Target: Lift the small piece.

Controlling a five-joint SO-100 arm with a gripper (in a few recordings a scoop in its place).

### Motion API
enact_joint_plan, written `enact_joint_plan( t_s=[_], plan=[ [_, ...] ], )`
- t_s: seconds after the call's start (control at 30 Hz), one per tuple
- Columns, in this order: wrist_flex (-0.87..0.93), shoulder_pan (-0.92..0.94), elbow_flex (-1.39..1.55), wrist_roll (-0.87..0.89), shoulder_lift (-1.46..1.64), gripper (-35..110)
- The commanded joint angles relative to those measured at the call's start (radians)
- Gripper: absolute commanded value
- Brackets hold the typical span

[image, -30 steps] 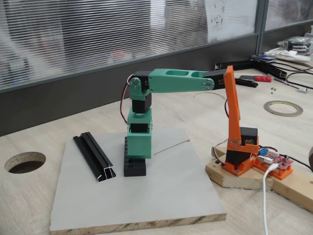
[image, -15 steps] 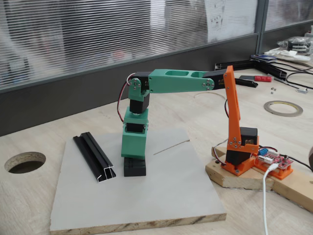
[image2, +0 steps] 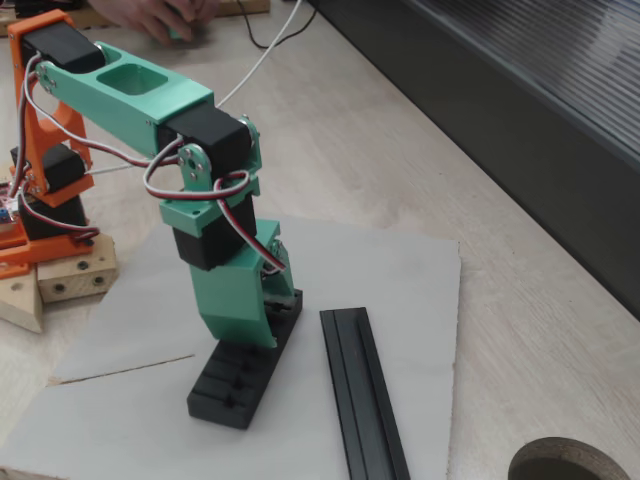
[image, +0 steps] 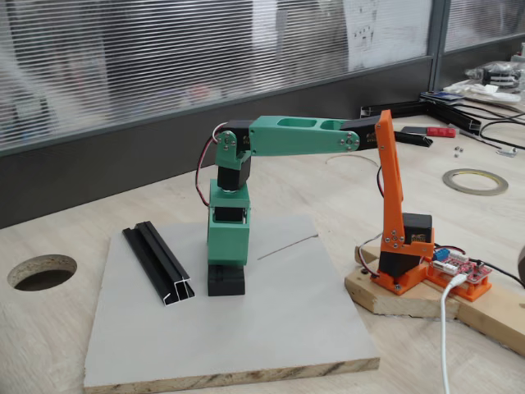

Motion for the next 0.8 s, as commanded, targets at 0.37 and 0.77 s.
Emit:
enact_joint_plan(
  t_s=[0.37, 0.77],
  plan=[
    [0.137, 0.021, -0.006, -0.011, 0.012, 49],
    [0.034, 0.021, 0.008, -0.009, 0.011, 49]
  ],
)
